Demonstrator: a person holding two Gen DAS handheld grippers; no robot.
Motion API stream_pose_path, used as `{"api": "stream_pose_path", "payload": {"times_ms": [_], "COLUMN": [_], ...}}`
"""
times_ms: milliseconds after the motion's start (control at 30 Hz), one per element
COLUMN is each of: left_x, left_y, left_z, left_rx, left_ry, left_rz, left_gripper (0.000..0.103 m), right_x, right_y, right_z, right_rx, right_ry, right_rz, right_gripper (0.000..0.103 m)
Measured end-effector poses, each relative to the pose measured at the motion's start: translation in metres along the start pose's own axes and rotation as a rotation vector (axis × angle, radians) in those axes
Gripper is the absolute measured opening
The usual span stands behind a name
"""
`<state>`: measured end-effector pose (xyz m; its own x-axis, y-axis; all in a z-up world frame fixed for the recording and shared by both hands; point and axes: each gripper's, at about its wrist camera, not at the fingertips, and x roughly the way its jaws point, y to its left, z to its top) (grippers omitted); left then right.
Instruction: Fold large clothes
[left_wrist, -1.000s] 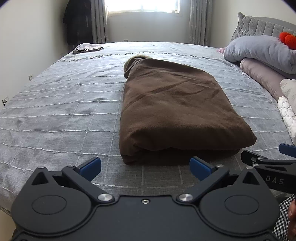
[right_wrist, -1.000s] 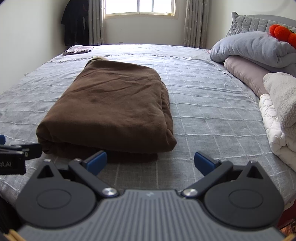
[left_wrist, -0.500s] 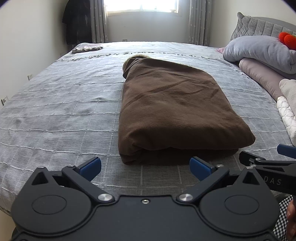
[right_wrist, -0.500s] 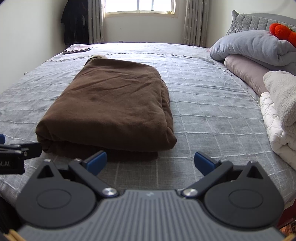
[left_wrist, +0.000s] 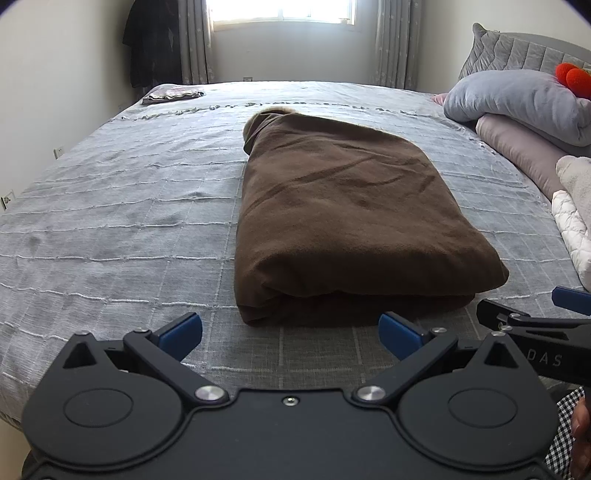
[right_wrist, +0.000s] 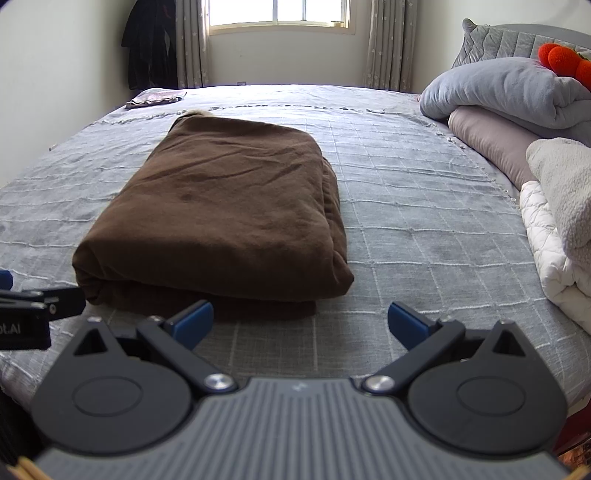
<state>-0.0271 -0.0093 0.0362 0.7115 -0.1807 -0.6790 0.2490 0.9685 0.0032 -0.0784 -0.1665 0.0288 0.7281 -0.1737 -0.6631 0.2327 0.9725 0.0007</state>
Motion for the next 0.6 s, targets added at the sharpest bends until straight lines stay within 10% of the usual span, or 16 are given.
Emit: {"api": "stream_pose_path", "payload": {"times_ms": [600], "left_x": [0.0026], "left_y": [0.0036], "left_z": [-0.0001], "left_rx": [-0.004], "left_ry": [0.012], "left_rz": [-0.015], "left_gripper": [0.103], "right_x": [0.0026], "right_y": [-0.0014], "right_z": [-0.0001], "right_rx": [-0.001], "right_ry": [0.007], "right_rz": [0.002], "right_gripper": [0.103]}}
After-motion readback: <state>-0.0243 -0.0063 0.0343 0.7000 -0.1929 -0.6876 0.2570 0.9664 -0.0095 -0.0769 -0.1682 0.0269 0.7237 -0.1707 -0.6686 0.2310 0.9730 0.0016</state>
